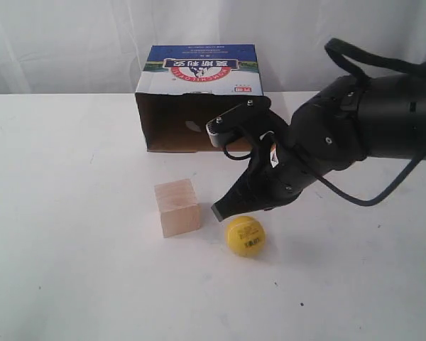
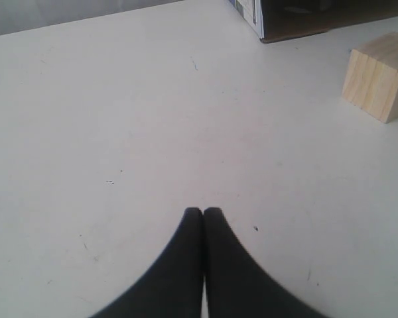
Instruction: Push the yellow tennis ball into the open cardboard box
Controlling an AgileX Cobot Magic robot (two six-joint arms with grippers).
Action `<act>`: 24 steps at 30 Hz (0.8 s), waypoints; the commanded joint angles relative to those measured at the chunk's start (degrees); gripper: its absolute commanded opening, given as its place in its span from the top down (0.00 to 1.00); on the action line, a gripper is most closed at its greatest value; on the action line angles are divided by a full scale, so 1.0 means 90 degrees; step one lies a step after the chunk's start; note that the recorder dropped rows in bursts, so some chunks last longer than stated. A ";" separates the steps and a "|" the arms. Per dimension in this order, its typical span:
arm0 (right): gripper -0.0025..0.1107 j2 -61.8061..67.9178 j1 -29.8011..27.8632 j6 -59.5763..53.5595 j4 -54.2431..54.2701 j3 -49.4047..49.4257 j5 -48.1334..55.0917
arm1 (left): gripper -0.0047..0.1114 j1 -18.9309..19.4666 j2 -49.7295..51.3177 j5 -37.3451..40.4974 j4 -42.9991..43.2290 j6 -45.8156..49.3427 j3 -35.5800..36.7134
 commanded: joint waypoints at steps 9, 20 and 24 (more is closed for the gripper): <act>0.98 0.0594 0.0039 0.0001 -0.0060 -0.0105 -0.0740 | 0.96 0.0018 -0.0031 0.0003 -0.0017 -0.0047 0.0024; 0.98 0.1480 -0.0444 0.0001 -0.0321 -0.0610 -0.0831 | 0.96 0.0018 -0.0031 0.0003 -0.0017 -0.0047 0.0024; 0.98 0.1480 -0.0444 0.0001 -0.0330 -0.0610 -0.0856 | 0.96 0.0018 -0.0031 0.0003 -0.0017 -0.0047 0.0024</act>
